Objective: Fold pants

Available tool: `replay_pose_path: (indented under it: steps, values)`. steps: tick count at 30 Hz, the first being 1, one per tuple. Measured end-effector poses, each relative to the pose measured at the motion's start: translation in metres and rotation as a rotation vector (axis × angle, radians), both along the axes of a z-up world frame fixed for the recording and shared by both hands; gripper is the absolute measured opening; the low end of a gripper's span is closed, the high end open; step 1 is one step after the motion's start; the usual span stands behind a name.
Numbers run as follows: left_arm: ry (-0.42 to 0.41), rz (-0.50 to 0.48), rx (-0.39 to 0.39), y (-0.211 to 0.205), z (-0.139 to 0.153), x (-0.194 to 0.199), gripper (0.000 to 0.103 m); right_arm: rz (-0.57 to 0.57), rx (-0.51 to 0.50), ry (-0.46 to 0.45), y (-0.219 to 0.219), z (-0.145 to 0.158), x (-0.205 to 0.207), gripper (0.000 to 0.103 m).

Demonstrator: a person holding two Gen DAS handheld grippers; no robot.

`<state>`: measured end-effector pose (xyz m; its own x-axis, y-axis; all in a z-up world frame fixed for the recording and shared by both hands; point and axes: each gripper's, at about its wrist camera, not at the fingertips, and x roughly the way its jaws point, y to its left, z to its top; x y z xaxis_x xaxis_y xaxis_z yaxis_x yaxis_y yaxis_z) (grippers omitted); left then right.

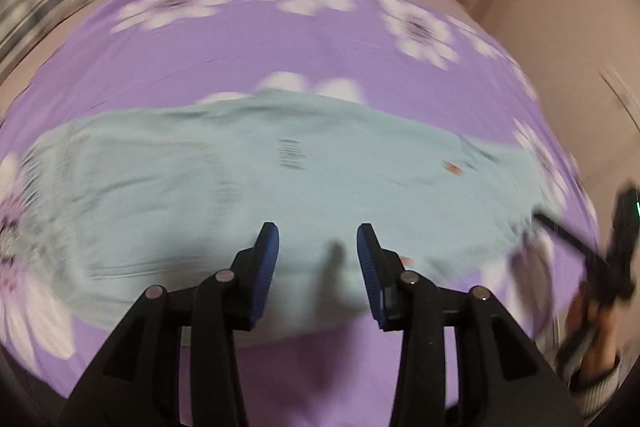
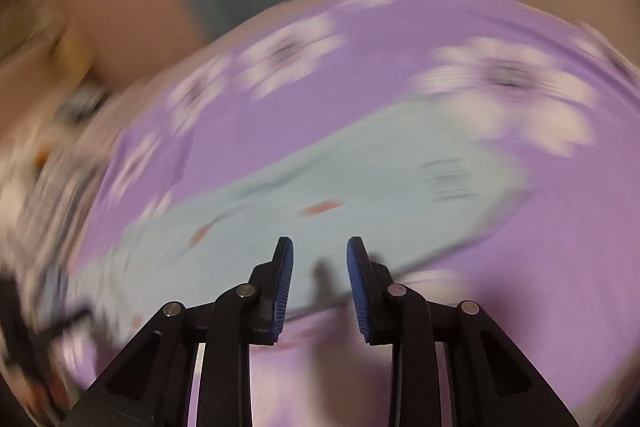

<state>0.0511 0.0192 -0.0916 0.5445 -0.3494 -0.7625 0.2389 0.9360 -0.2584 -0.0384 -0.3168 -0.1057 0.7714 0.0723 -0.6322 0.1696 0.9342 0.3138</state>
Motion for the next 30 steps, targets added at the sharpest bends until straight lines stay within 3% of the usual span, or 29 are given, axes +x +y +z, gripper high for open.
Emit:
replay_pose_path:
  steps: [3, 6, 7, 9, 10, 12, 14, 16, 18, 20, 24, 30]
  values:
    - [0.008, 0.138, 0.040, 0.041, -0.010, 0.004, 0.039, 0.184, -0.107, 0.010, 0.062, -0.008, 0.020, 0.027]
    - [0.044, 0.264, 0.134, 0.081, -0.026, 0.003, 0.039, 0.331, -0.159, 0.055, 0.103, -0.026, 0.027, 0.027]
    - [0.062, 0.299, 0.116, 0.100, -0.031, 0.000, 0.038, 0.365, -0.177, 0.095, 0.114, -0.035, 0.029, 0.027]
    - [0.075, 0.314, 0.008, 0.127, -0.032, -0.005, 0.022, 0.408, -0.238, 0.096, 0.126, -0.036, 0.026, 0.027]
    - [0.078, 0.322, -0.030, 0.137, -0.030, -0.008, 0.019, 0.451, -0.248, 0.101, 0.129, -0.034, 0.025, 0.027]
    - [0.078, 0.333, -0.101, 0.149, -0.025, -0.013, 0.019, 0.518, -0.189, 0.120, 0.130, -0.030, 0.027, 0.027]
    - [0.047, 0.331, -0.105, 0.148, -0.017, -0.015, 0.025, 0.541, -0.120, 0.107, 0.127, -0.019, 0.035, 0.027]
    - [0.019, 0.309, -0.121, 0.142, -0.010, -0.014, 0.043, 0.545, -0.064, 0.075, 0.127, -0.005, 0.050, 0.027]
    - [-0.005, 0.287, -0.117, 0.134, -0.008, -0.010, 0.052, 0.544, 0.012, 0.058, 0.131, 0.005, 0.075, 0.027]
    - [-0.008, 0.282, -0.088, 0.127, -0.011, 0.001, 0.052, 0.550, 0.064, 0.046, 0.144, 0.013, 0.101, 0.027]
    - [0.049, 0.284, -0.100, 0.135, -0.035, 0.014, 0.051, 0.558, 0.055, 0.048, 0.170, 0.022, 0.149, 0.031]
    - [0.024, 0.245, -0.098, 0.139, -0.035, 0.008, 0.052, 0.619, 0.036, 0.229, 0.208, -0.011, 0.219, 0.031]
